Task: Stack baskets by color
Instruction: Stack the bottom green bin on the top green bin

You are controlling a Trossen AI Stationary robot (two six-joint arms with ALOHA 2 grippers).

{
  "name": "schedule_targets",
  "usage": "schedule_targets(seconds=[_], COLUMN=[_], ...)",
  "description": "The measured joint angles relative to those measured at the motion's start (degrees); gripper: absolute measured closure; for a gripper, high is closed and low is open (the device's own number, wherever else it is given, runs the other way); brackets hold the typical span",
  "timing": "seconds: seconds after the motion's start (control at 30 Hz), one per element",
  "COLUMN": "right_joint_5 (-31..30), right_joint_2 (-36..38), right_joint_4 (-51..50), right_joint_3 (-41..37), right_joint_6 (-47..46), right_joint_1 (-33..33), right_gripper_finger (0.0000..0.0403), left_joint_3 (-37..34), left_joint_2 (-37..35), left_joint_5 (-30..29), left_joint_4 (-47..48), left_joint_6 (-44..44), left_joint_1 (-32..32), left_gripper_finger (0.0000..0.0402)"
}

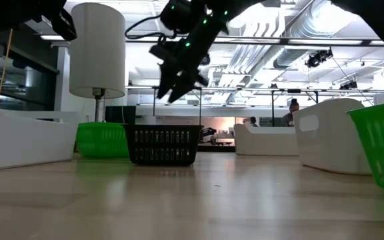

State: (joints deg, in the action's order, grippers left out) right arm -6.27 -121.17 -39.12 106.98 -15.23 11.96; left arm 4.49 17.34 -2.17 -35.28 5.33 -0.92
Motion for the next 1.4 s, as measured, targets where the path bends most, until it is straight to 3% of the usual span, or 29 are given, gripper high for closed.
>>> schedule_targets(seconds=[0.33, 0.47, 0.67, 0.87, 1.0, 1.17, 1.4], right_joint_5=[-6.0, -7.0, -4.5, -3.7, -3.8, -3.9, -3.9], right_joint_2=[2.8, 7.4, 24.6, 44.4, 52.6, 56.9, 57.2], right_joint_4=[-13.5, -9.2, 9.3, 41.2, 63.1, 79.9, 80.8], right_joint_3=[-0.7, -9.6, -33.9, -58.4, -71.9, -81.9, -85.4], right_joint_6=[9.2, 10.8, 9.1, 9.0, 11.1, 13.0, 13.5], right_joint_1=[-3.7, -4.6, -4.6, -6.4, -8.0, -9.8, -11.4], right_gripper_finger=[0.0201, 0.0201, 0.0201, 0.0201, 0.0201, 0.0201, 0.0201], left_joint_3=[0.0, 0.0, 0.0, 0.0, 0.0, 0.0, 0.0], left_joint_2=[0.0, 0.0, 0.0, 0.0, 0.0, 0.6, 4.2], left_joint_5=[-0.8, -2.1, -4.2, -6.2, -7.6, -10.9, -11.1], left_joint_4=[5.1, 6.4, 8.1, 9.0, 9.0, 8.9, 8.2], left_joint_6=[0.4, 0.8, 1.5, 0.4, -0.7, -1.0, -1.0], left_joint_1=[0.0, 0.0, 0.0, 0.1, 0.1, 0.1, 0.2], left_gripper_finger=[0.0401, 0.0401, 0.0401, 0.0402, 0.0401, 0.0401, 0.0401])
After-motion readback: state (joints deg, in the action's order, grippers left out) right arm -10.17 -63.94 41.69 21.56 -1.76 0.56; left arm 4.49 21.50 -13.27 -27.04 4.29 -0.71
